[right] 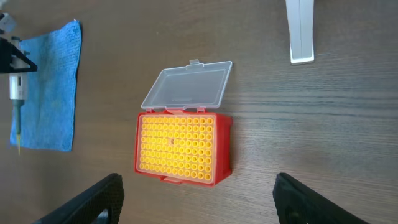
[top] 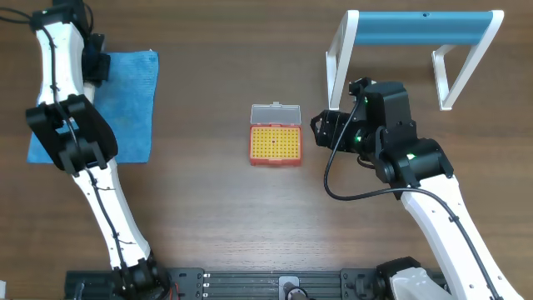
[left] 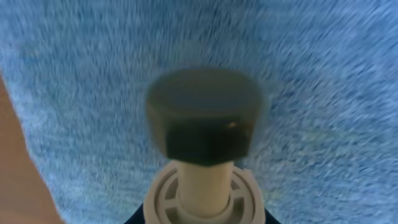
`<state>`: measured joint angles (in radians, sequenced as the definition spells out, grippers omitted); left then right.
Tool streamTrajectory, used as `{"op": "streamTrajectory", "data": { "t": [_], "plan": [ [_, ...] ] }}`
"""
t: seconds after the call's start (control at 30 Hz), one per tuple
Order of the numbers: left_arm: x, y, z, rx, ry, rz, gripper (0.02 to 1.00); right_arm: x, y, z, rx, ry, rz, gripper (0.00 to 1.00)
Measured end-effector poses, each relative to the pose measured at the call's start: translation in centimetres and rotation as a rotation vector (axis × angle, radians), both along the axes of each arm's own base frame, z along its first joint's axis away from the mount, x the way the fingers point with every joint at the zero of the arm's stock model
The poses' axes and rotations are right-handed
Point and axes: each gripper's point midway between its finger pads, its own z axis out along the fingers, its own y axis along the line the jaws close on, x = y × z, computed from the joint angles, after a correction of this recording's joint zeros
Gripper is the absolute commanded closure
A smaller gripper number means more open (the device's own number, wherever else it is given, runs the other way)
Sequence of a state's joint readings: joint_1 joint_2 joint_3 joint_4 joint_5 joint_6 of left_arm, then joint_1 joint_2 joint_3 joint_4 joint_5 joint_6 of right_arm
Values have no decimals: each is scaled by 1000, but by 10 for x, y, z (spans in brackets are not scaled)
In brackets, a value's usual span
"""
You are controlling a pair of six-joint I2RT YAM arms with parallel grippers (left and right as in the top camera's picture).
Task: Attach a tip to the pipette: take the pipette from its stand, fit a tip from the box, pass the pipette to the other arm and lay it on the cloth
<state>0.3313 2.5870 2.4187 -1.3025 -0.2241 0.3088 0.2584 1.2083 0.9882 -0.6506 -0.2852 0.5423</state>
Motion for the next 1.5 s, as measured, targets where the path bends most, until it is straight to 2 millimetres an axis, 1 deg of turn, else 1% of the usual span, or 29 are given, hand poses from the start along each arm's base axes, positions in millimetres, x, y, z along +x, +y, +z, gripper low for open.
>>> {"op": "streamTrajectory", "data": {
  "t": [0.1,0.27,0.43,0.47,0.5,0.57,0.63,0.67,0.7,0.8,0.87,0.93,0.97,1.0,1.07,1.1,1.13,1.17,1.2,1.23,1.27,1.3,1.33,1.37,1.4,1.43,1.47,1.5],
  "plan": [
    [10,-4,-1,-28,-44,-14,993,0,0,0,9,6,-12,215],
    [16,-11,-2,-102,-85,-9,993,0,0,0,16,12,-22,218],
    [12,-2,-3,-133,-99,28,991,0,0,0,18,14,-24,215],
    [12,-1,-3,-133,-100,30,879,0,0,0,18,13,-24,218],
    [12,-2,-3,-137,-100,30,741,0,0,0,18,14,-25,218],
    [12,-2,-3,-140,-103,38,586,0,0,0,20,16,-28,213],
    [11,-4,-4,-146,-98,43,579,0,0,0,24,18,-33,222],
    [9,-4,-4,-149,-91,42,524,0,0,0,26,20,-35,218],
    [8,-5,-4,-151,-84,43,134,0,0,0,27,20,-36,215],
    [2,-8,-5,-160,-61,46,119,2,0,2,31,13,-38,213],
    [1,-14,-5,-166,-51,60,121,10,3,9,45,-30,-40,215],
    [1,-22,3,-166,-51,52,121,18,5,18,59,-79,-39,215],
    [3,-27,16,-161,-67,40,121,20,5,20,61,-93,-37,215],
    [4,-33,37,-154,-91,26,121,23,6,23,60,-113,-30,211],
    [1,-48,100,-131,-180,-5,119,28,6,30,50,-164,-22,213],
    [-7,-56,128,-123,-208,-17,119,31,3,35,39,-190,-29,215],
    [-20,-66,170,-111,-259,-31,119,32,-2,40,17,-218,-48,202],
    [-32,-73,196,-106,-290,-40,119,33,-8,45,-6,-243,-71,145],
    [-50,-79,219,-106,-302,-43,119,34,-16,51,-32,-271,-102,110],
    [-90,-90,246,-118,-277,-35,117,33,-34,68,-83,-339,-178,104],
    [-101,-93,265,-116,-322,-19,119,31,-43,78,-106,-376,-213,99],
    [-111,-97,282,-126,-372,1,119,27,-54,93,-133,-430,-254,99],
    [-120,-103,294,-149,-411,9,119,22,-60,104,-151,-470,-270,97],
    [-131,-113,307,-183,-454,9,119,15,-67,118,-174,-519,-282,97],
    [-140,-123,317,-215,-486,1,119,8,-72,127,-191,-553,-285,97],
    [-155,-136,325,-257,-510,-6,119,-5,-78,138,-209,-590,-288,99],
    [-173,-149,332,-297,-538,-20,119,-19,-83,145,-229,-612,-286,97],
    [-193,-162,340,-327,-574,-31,119,-39,-90,154,-248,-651,-282,97]
  ]
}}
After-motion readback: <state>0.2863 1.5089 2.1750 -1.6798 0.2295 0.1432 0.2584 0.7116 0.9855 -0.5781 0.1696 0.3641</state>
